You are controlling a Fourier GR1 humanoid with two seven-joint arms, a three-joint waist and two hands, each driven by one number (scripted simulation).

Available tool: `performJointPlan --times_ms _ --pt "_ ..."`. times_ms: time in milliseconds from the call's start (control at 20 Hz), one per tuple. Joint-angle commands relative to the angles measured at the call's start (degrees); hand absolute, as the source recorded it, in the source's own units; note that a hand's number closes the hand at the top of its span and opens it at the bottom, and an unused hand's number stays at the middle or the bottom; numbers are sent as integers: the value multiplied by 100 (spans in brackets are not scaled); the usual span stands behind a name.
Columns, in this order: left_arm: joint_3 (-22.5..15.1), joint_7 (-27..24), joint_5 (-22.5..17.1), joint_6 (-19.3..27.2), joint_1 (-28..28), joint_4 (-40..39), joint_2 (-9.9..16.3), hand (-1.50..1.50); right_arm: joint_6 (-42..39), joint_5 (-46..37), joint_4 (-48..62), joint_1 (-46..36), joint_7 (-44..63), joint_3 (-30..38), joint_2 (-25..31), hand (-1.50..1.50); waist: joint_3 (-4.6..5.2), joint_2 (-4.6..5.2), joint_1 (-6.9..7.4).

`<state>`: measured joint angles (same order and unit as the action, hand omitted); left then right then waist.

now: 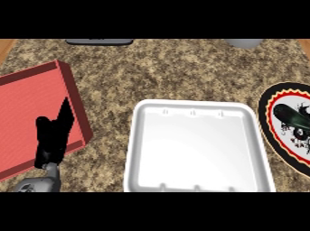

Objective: Pick the eggplant from the tray and place it in the plate

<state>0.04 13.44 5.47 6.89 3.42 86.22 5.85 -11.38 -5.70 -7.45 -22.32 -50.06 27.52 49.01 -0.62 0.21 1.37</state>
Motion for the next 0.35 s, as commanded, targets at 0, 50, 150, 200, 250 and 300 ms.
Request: performJointPlan --times_ms 0,50,150,200,250,300 --pt "-185 -553 174 91 -479 -248 -202 0 84 106 78 -10 127 124 136 -150 31 40 15" --pt "-208 185 82 20 -383 222 -135 0 152 81 63 162 -129 89 -85 -150 27 26 11" --pt "53 -234 4 -17 -162 -338 -32 0 -26 97 52 142 -65 127 233 -150 23 55 -2" --pt "-109 -124 101 70 -184 -147 -155 0 200 -31 25 -70 227 -12 98 -150 29 40 20" --pt "-97 -195 83 -1 -223 -150 -100 0 323 -4 88 204 -83 45 41 -150 18 57 27" --pt "125 4 -98 -76 58 -215 13 0 251 28 104 115 89 77 169 -150 21 57 13"
